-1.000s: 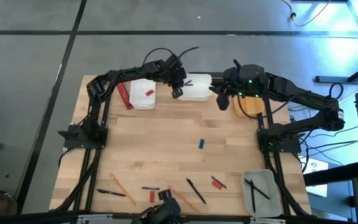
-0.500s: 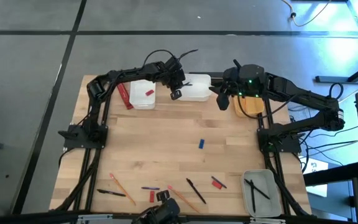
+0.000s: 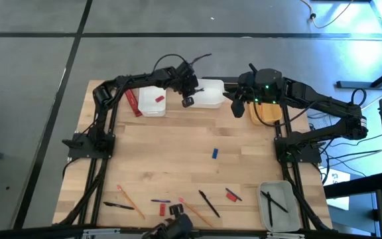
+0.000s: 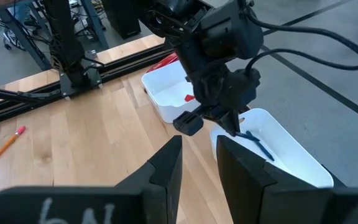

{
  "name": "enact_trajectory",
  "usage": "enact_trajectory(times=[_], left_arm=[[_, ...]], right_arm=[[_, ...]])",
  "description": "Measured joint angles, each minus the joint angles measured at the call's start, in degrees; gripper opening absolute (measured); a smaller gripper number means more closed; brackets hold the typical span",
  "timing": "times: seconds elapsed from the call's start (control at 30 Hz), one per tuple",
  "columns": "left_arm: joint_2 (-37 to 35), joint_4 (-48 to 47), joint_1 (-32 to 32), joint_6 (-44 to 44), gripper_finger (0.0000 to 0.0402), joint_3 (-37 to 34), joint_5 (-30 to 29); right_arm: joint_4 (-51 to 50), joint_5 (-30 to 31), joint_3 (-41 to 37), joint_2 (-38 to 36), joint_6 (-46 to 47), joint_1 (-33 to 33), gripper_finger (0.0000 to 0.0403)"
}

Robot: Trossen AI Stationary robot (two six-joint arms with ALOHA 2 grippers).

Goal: Sort crayons/erasers/pens/pencils in bins
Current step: Put the blue crayon into the right white bin

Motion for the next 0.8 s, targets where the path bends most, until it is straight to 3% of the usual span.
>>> enact_trajectory(times=[0.37,0.57,0.8], left_arm=[[0.0,0.0,-0.8,1.7,0.0068,0.0,-0.6],[0.0,0.0,-0.9,1.1,0.0071,0.0,-2.4],[-2.2,-0.3,-0.9,-7.0,0.0069,0.0,-1.5]], right_arm=[[0.0,0.0,0.0,0.0,0.0,0.0,0.0101],[0.0,0.0,0.0,0.0,0.0,0.0,0.0101],[0.0,0.0,0.0,0.0,0.0,0.0,0.0101]])
